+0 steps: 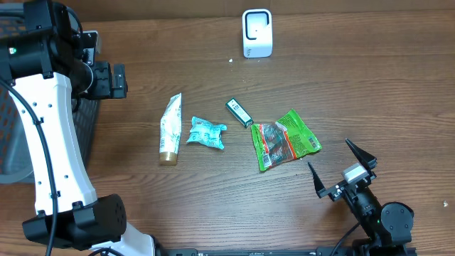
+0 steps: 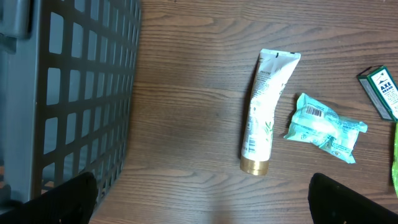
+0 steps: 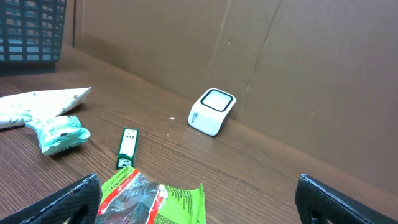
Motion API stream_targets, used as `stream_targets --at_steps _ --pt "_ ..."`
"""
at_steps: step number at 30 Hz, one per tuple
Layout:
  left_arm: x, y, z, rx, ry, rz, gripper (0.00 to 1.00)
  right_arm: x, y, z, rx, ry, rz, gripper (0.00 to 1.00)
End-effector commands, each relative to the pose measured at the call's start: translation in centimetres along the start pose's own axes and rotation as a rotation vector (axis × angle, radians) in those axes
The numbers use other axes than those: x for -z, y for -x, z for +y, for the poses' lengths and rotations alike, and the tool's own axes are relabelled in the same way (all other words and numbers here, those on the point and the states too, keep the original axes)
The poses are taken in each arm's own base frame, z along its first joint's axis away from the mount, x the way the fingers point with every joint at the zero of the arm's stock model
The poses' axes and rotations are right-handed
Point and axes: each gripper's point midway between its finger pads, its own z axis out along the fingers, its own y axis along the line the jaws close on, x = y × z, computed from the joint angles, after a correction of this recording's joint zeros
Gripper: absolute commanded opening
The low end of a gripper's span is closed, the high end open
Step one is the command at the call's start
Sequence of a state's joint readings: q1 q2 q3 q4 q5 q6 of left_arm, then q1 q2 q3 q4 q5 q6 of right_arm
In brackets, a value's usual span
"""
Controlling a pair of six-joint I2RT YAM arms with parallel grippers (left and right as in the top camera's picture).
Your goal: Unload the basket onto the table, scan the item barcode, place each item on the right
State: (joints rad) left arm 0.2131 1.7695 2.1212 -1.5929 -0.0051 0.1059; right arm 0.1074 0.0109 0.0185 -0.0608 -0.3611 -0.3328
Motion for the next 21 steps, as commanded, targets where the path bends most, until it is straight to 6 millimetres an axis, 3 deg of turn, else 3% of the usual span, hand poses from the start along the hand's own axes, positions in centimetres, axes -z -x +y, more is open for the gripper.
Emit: stream_targets --at_steps 1,5,10,15,21 --pt "0.7 0.0 0.3 -0.011 0.013 -0.021 1.00 0.0 -0.5 -1.0 -0.010 -0.066 0.013 1.00" --pt "0.7 0.0 0.3 -0.011 0.013 -0.021 1.00 0.0 0.1 -1.5 -0.002 -0.089 -0.007 1.00" --pt "0.7 0.0 0.3 -0.011 0.013 -0.021 1.00 0.0 -0.7 -1.3 -0.013 -0.081 0.023 1.00" --pt "0.7 0.0 0.3 -0.011 0.013 -0.021 1.00 0.1 1.8 -1.6 -0.050 -0.087 -0.076 1.00" --pt "0.7 0.0 0.3 -0.011 0.013 -0.021 1.00 0.2 7.2 -1.4 -0.157 0.009 -0.112 0.99"
